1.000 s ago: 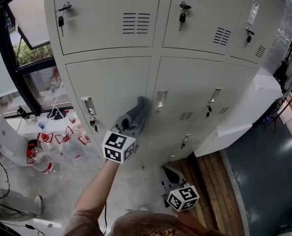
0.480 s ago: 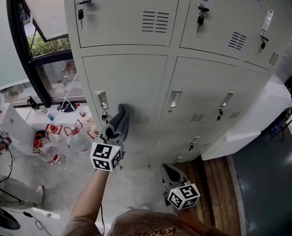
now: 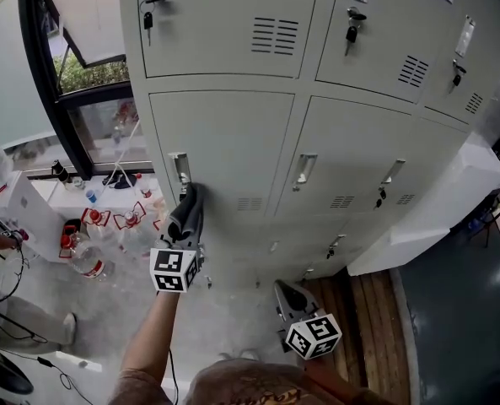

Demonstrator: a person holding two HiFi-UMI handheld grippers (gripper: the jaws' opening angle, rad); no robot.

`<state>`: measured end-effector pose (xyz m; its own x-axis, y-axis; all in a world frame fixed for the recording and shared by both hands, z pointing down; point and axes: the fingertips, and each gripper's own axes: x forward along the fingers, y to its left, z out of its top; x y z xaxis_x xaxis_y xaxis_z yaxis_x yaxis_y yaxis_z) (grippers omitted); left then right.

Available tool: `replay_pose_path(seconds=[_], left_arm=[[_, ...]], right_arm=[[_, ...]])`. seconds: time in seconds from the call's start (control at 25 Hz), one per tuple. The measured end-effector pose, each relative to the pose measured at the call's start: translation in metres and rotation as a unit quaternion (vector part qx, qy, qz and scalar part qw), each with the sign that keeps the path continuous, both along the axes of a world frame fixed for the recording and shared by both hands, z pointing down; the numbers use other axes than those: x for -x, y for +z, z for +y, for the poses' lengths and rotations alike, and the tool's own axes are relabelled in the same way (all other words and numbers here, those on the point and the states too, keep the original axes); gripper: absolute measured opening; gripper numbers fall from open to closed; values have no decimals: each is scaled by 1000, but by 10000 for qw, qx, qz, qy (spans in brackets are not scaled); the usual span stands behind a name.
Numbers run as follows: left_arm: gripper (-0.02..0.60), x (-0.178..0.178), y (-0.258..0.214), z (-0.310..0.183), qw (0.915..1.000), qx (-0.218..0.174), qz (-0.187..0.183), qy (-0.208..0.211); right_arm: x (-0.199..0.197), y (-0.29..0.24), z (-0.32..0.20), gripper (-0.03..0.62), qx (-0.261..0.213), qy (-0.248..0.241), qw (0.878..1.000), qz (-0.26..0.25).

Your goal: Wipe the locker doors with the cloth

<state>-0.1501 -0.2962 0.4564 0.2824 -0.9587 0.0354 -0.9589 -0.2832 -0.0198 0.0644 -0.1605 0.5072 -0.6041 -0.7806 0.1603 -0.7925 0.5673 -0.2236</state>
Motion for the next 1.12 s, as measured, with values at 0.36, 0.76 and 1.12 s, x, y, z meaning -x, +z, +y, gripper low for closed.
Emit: replay_pose_path(seconds=[0.36, 0.76, 1.12], left_arm=[[41, 0, 15, -15, 9997, 127, -83, -167], [41, -7, 24, -32, 9995, 203, -251, -1], [41, -16, 29, -45, 9995, 239, -148, 113]], right_arm=[[-11, 0, 4, -2, -5, 139, 9999, 3], [-22, -3, 8, -2, -30, 283, 9996, 17], [-32, -4, 10, -2, -43, 401, 9992, 63]])
